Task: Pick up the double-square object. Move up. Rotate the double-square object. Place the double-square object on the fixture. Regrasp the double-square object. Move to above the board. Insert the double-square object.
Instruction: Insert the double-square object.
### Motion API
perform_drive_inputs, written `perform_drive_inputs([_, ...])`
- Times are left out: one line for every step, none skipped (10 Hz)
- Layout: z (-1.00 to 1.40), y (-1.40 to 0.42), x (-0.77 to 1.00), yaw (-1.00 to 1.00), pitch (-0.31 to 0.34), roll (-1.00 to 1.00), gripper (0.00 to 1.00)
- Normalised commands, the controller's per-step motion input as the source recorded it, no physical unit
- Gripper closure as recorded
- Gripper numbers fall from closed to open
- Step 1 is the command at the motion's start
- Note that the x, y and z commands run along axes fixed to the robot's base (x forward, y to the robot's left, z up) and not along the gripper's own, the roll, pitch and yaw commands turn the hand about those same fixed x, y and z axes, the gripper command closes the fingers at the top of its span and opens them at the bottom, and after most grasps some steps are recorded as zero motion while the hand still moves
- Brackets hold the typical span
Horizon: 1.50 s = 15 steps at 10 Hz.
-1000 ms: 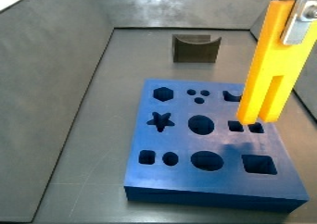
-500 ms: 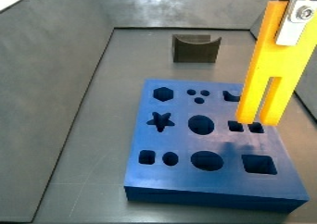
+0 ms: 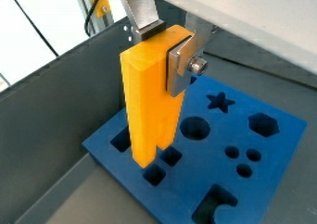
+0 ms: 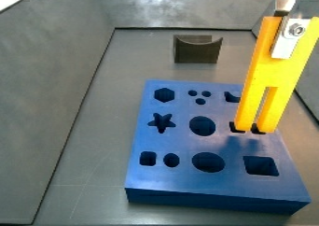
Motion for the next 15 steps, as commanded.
perform_drive_inputs([-0.18,0.16,0.53,-0.04,0.01,0.0,1.0])
perform_drive_inputs([-0.1,0.12,0.45,-0.03,0.0,0.0,1.0])
perform_drive_inputs([-0.03,0.02,0.13,-0.07,0.0,0.0,1.0])
perform_drive_inputs([0.0,0.0,0.0,-0.02,-0.011,-0.01,1.0])
perform_drive_inputs([-0.07,0.05,0.0,-0.03,-0.006,0.0,1.0])
perform_drive_inputs([-0.2,0.11,0.04,0.0,0.0,0.0,1.0])
perform_drive_inputs([-0.17,0.03,0.04,0.0,0.0,0.0,1.0])
perform_drive_inputs([-0.02,0.0,0.0,0.0,0.0,0.0,1.0])
perform_drive_inputs([-0.09,0.0,0.0,0.02,0.0,0.01,1.0])
perform_drive_inputs([-0.14,0.01,0.0,0.04,0.0,0.04,1.0])
perform_drive_inputs([-0.1,0.0,0.0,0.01,0.0,0.01,1.0])
perform_drive_inputs([-0.05,0.0,0.0,0.0,0.0,0.0,1.0])
perform_drive_inputs([-0.05,0.02,0.0,0.01,0.0,0.0,1.0])
perform_drive_inputs([-0.07,0.09,-0.04,0.12,0.0,0.03,1.0])
perform_drive_inputs([-0.08,0.11,-0.15,0.14,0.0,0.04,1.0])
